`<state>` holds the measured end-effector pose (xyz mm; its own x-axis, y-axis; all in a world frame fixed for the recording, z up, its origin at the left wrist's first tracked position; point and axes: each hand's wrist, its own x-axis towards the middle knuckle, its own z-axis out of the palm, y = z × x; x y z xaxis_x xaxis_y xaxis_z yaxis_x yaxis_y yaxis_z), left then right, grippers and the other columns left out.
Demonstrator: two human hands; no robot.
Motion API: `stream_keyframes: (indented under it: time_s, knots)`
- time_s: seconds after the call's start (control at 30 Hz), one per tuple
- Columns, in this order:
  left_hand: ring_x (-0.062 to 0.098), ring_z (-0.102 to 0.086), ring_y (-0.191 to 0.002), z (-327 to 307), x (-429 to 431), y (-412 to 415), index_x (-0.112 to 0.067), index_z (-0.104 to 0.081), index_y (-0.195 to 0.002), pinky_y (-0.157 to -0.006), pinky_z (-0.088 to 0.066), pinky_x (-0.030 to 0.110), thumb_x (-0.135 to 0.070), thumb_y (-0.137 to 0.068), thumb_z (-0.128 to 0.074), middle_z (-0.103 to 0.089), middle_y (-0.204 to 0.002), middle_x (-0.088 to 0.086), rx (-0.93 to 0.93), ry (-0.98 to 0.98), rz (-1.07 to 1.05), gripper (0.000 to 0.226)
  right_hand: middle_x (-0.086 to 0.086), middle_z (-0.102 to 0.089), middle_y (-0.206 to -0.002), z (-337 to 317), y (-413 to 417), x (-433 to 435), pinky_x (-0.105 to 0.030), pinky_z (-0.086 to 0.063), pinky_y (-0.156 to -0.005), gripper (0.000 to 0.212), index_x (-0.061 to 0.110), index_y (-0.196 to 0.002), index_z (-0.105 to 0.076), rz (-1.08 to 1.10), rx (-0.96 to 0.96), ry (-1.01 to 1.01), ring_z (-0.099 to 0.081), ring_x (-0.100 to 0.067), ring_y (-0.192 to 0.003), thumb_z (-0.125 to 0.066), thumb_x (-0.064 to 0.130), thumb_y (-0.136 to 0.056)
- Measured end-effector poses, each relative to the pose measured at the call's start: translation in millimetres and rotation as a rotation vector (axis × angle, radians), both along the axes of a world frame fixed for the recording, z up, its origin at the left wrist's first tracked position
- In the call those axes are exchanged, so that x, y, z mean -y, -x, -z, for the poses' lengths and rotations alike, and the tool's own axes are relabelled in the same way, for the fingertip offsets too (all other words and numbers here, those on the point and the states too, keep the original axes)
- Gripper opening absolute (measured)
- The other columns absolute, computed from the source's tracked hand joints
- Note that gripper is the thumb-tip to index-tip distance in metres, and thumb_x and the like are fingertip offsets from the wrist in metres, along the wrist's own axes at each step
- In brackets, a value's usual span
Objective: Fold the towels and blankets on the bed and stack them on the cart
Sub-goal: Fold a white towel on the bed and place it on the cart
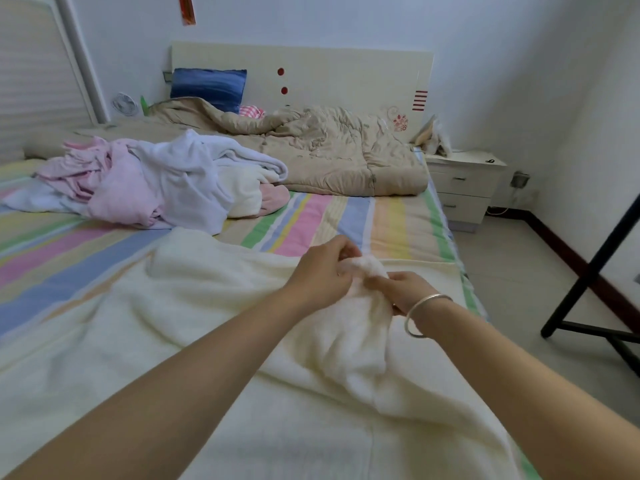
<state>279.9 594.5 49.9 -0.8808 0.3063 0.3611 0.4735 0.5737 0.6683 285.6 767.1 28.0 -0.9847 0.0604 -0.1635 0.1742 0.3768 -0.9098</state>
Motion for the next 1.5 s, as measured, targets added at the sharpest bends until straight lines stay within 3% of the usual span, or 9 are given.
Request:
stream_keyframes:
  time_s: [0.2,0.43,0.57,0.77,1.03,1.13,1.23,1.33,1.5]
  knots:
    - [0.025,-0.046,-0.127,32,-38,35,-0.027,-0.046,-0.137,-0.103,-0.034,0.036,-0.031,-0.098,-0.044,-0.052,-0.138,0.0,0.094,0.588,0.018,0.04,-0.011,-0.06,-0.08,-4,10,-78,-0.032,-0.044,-0.067,0.025,-0.002,-0.092,-0.067,0.346,-0.053,-0.063,-0.054,-0.023,-0.069,-0.061,0.022,-0.087]
    - [0.024,-0.052,-0.119,64,-61,88,-0.017,-0.059,-0.123,-0.103,-0.04,0.04,-0.04,-0.103,-0.028,-0.056,-0.134,0.003,0.355,0.515,0.082,0.043,-0.008,-0.069,-0.087,17,34,-99,-0.036,-0.056,-0.074,0.052,0.013,-0.094,-0.066,0.207,0.253,0.415,-0.067,-0.028,-0.08,-0.062,0.063,-0.08]
    - [0.022,-0.055,-0.114,67,-57,119,-0.019,-0.059,-0.121,-0.097,-0.045,0.035,-0.024,-0.098,-0.045,-0.056,-0.127,0.001,0.229,0.518,-0.043,0.028,-0.018,-0.065,-0.105,28,56,-99,-0.038,-0.051,-0.087,0.038,0.009,-0.104,-0.063,0.175,0.307,0.666,-0.064,-0.033,-0.096,-0.055,0.041,-0.087]
    - [0.016,-0.056,-0.106,81,-35,154,-0.026,-0.062,-0.106,-0.092,-0.047,0.032,-0.033,-0.089,-0.062,-0.057,-0.115,-0.005,0.211,0.758,0.012,0.019,-0.008,-0.064,-0.081,39,66,-102,-0.018,-0.045,-0.057,0.021,0.003,-0.093,-0.07,0.009,0.162,0.019,-0.056,-0.014,-0.066,-0.06,0.022,-0.092]
    - [0.019,-0.056,-0.086,82,-26,175,-0.022,-0.056,-0.083,-0.07,-0.041,0.029,-0.034,-0.09,-0.064,-0.061,-0.088,-0.005,0.16,0.631,-0.091,0.016,-0.008,-0.058,-0.077,42,86,-117,-0.022,-0.047,-0.056,0.012,0.009,-0.077,-0.063,0.243,-0.002,0.135,-0.055,-0.021,-0.066,-0.065,0.012,-0.088]
    - [0.025,-0.059,-0.087,83,-9,189,-0.018,-0.055,-0.084,-0.072,-0.044,0.033,-0.03,-0.091,-0.061,-0.063,-0.085,0.0,0.088,0.514,-0.233,0.015,-0.018,-0.07,-0.094,41,96,-124,-0.037,-0.055,-0.08,0.028,0.0,-0.092,-0.07,0.172,0.097,0.065,-0.067,-0.032,-0.084,-0.071,0.026,-0.084]
    - [0.029,-0.057,-0.089,84,-3,204,-0.016,-0.048,-0.09,-0.071,-0.043,0.036,-0.028,-0.095,-0.054,-0.062,-0.092,0.007,0.039,0.641,-0.313,0.014,-0.003,-0.068,-0.101,34,107,-125,-0.028,-0.051,-0.08,0.027,0.013,-0.096,-0.069,0.011,0.159,-0.109,-0.064,-0.017,-0.088,-0.067,0.038,-0.086]
    - [0.032,-0.056,-0.087,87,-5,216,-0.012,-0.04,-0.098,-0.064,-0.036,0.035,-0.014,-0.096,-0.045,-0.051,-0.085,0.007,-0.044,0.783,-0.373,0.006,-0.012,-0.069,-0.11,26,114,-130,-0.039,-0.054,-0.087,0.048,0.015,-0.109,-0.066,-0.111,0.369,-0.227,-0.068,-0.027,-0.096,-0.073,0.046,-0.073]
    - [0.031,-0.062,-0.086,93,14,226,-0.011,-0.044,-0.104,-0.061,-0.033,0.032,-0.004,-0.091,-0.045,-0.062,-0.092,0.01,-0.18,0.984,-0.479,0.014,-0.02,-0.066,-0.107,24,124,-151,-0.04,-0.059,-0.077,0.051,0.004,-0.122,-0.06,-0.097,0.418,-0.102,-0.061,-0.032,-0.088,-0.074,0.029,-0.08]
